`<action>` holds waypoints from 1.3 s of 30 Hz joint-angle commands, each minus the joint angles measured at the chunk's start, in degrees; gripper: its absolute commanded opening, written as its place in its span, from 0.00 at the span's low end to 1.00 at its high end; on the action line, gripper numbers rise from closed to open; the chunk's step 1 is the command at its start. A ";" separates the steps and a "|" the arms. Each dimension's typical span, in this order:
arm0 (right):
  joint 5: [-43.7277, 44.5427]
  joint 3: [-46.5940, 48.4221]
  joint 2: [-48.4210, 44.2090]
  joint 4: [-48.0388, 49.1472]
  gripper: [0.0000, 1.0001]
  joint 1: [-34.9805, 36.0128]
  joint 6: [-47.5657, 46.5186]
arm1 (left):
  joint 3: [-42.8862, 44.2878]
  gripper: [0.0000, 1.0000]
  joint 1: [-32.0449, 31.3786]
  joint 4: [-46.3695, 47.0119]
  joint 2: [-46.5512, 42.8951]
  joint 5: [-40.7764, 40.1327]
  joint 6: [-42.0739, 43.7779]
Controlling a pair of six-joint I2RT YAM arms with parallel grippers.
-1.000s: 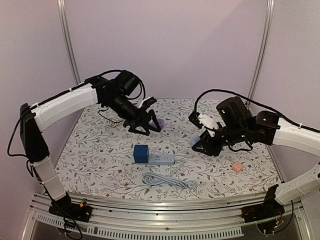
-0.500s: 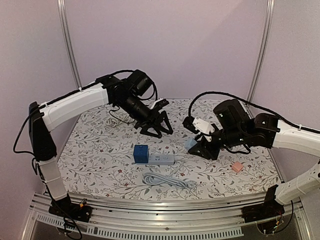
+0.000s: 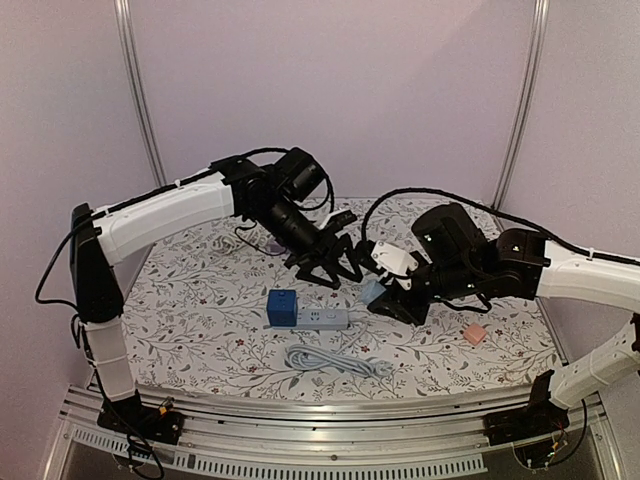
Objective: Insert the plug
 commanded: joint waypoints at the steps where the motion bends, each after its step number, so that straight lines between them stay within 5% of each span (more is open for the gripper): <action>1: 2.79 2.33 1.40 0.55 0.01 1.20 0.10 | 1.50 0.61 -1.44 -0.41 1.29 1.29 -0.86; 39: 8.80 5.03 6.15 7.98 0.00 4.90 10.11 | -3.51 0.50 -2.03 2.68 -0.32 0.18 0.19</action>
